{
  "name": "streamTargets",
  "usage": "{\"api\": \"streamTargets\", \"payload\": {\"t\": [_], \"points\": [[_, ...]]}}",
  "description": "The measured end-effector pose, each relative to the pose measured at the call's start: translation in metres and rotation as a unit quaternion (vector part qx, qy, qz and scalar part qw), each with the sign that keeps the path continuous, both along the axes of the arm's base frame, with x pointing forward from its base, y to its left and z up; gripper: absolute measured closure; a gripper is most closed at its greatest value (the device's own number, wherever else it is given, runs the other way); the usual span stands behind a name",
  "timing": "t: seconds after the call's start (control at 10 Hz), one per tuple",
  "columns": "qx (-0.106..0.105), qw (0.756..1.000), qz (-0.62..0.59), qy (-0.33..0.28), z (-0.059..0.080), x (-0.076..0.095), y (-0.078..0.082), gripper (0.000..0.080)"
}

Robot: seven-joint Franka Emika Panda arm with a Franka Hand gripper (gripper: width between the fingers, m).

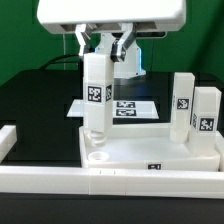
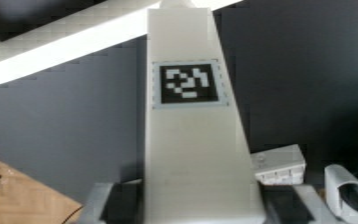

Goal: Assemble desk

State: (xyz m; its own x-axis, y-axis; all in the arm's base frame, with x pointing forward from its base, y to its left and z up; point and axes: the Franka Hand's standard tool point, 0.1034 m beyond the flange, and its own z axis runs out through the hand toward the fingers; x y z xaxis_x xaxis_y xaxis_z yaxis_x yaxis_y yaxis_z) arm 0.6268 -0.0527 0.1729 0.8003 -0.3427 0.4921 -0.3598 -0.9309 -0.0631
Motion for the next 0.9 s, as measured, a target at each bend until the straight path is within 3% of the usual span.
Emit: {"api": "streamTargets", "payload": {"t": [0.1,0.6,0.9], "points": [[0.002,1.0,-0.002,0.0,0.003,0.002,-0.002,0.0509],[-0.01,1.0,-0.001,0.012,-0.018,-0.017,-0.008,0.0509],[-0.01,1.0,0.0,0.016,-0.021,-0.017,-0.006,0.0509]]}}
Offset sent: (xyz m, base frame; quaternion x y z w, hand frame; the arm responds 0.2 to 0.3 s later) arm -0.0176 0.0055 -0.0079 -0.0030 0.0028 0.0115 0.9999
